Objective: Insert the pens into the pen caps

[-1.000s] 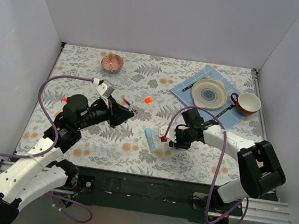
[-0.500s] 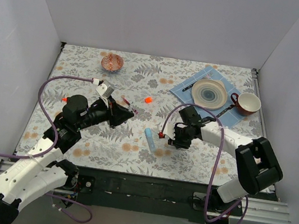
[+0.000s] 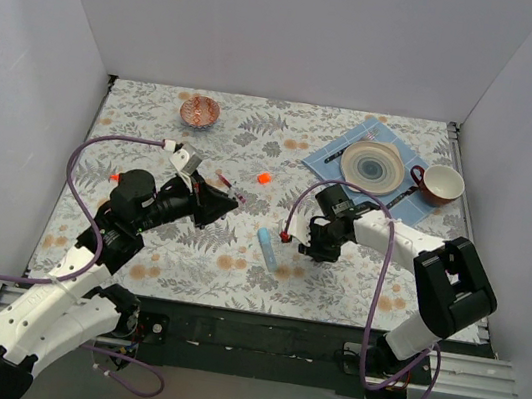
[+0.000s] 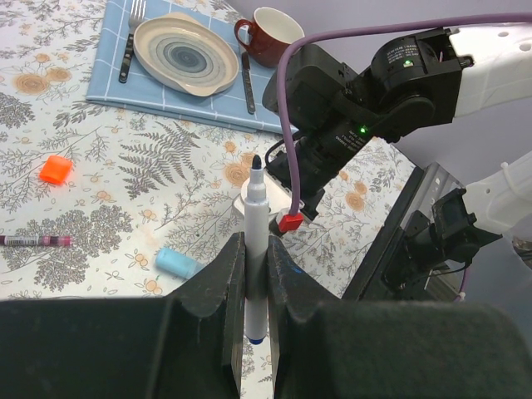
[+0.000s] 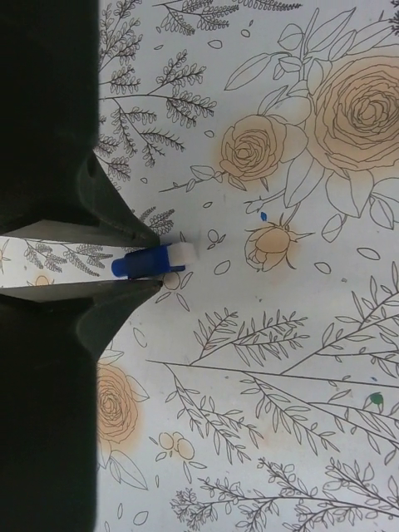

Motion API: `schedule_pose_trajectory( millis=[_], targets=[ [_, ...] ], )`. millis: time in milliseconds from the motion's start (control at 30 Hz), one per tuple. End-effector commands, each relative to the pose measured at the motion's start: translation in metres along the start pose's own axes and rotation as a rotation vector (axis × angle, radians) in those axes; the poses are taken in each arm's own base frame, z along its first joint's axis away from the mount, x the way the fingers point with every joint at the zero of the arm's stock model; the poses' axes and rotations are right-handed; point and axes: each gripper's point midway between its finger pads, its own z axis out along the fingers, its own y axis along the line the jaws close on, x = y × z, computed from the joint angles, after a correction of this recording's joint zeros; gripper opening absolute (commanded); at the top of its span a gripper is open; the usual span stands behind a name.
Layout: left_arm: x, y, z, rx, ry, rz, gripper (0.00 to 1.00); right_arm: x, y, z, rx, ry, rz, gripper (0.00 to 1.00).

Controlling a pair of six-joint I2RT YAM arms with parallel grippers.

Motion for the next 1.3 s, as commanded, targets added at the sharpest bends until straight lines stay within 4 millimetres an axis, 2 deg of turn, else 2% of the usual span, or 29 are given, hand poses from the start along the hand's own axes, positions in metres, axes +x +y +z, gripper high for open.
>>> schedule_pose_trajectory(
  millis=[0, 67, 100, 133, 200, 300, 533, 567, 600, 667, 700, 767, 800, 867, 900, 1000, 1033, 1100, 1133, 1167, 1233, 1267],
  targets=[
    [-0.001, -0.002, 0.000, 0.010, -0.012, 0.012, 0.00, -0.002, 0.002, 0.005, 0.006, -0.007, 0.033, 0.22],
    [-0.002, -0.002, -0.001, 0.006, -0.018, 0.015, 0.00, 0.000, 0.005, 0.007, 0.005, -0.010, 0.043, 0.16],
    [-0.002, -0.001, -0.002, 0.003, -0.019, 0.017, 0.00, -0.002, 0.004, 0.009, 0.014, -0.021, 0.058, 0.07],
    [-0.003, -0.001, -0.003, -0.003, -0.024, 0.019, 0.00, -0.003, 0.002, 0.010, 0.021, -0.028, 0.069, 0.02],
    [-0.004, 0.000, -0.003, -0.010, -0.028, 0.021, 0.00, -0.007, 0.000, 0.011, 0.037, -0.042, 0.135, 0.01],
    [-0.002, 0.002, -0.001, -0.016, -0.021, 0.012, 0.00, -0.022, -0.015, 0.006, 0.088, -0.079, 0.217, 0.01],
    [0.000, 0.002, 0.002, -0.013, -0.011, -0.024, 0.00, -0.047, -0.057, -0.013, 0.286, -0.114, 0.596, 0.01],
    [0.000, 0.003, 0.004, -0.012, -0.010, -0.024, 0.00, -0.053, -0.057, -0.015, 0.281, -0.129, 0.710, 0.01],
    [0.005, 0.008, 0.007, -0.029, 0.015, -0.034, 0.00, -0.064, -0.065, -0.021, 0.289, -0.157, 0.752, 0.01],
    [0.005, 0.009, 0.009, -0.035, 0.031, -0.031, 0.00, -0.076, -0.066, -0.023, 0.267, -0.187, 0.878, 0.01],
    [0.008, 0.010, 0.011, -0.034, 0.044, -0.038, 0.00, -0.086, -0.070, -0.029, 0.265, -0.220, 0.919, 0.01],
    [0.009, 0.007, 0.012, -0.017, 0.054, -0.055, 0.00, -0.104, -0.067, -0.037, 0.205, -0.285, 0.943, 0.01],
    [0.010, 0.004, 0.012, 0.002, 0.055, -0.061, 0.00, -0.117, -0.072, -0.044, 0.202, -0.345, 0.963, 0.01],
    [0.011, 0.001, 0.013, 0.016, 0.060, -0.078, 0.00, -0.139, -0.070, -0.059, 0.161, -0.462, 0.971, 0.01],
    [0.012, 0.000, 0.014, 0.025, 0.062, -0.094, 0.00, -0.156, -0.079, -0.071, 0.168, -0.557, 0.992, 0.01],
    [0.014, -0.007, 0.015, 0.057, 0.069, -0.152, 0.00, -0.179, -0.085, -0.107, 0.180, -0.703, 1.069, 0.01],
    [0.021, -0.012, 0.014, 0.091, 0.086, -0.176, 0.00, -0.193, -0.091, -0.133, 0.200, -0.805, 1.054, 0.01],
    [0.015, -0.022, 0.015, 0.156, 0.051, -0.197, 0.00, -0.205, -0.083, -0.147, 0.150, -0.931, 1.062, 0.01],
    [0.024, -0.027, 0.014, 0.183, 0.069, -0.252, 0.00, -0.231, -0.081, -0.186, 0.109, -1.120, 1.012, 0.01],
    [0.018, -0.031, 0.015, 0.212, 0.041, -0.255, 0.00, -0.227, -0.073, -0.181, 0.079, -1.146, 1.041, 0.01],
    [0.020, -0.034, 0.015, 0.233, 0.042, -0.293, 0.00, -0.244, -0.064, -0.214, 0.035, -1.305, 0.984, 0.01],
    [0.017, -0.038, 0.015, 0.256, 0.037, -0.291, 0.00, -0.247, -0.060, -0.216, 0.022, -1.328, 0.972, 0.01]
  ],
)
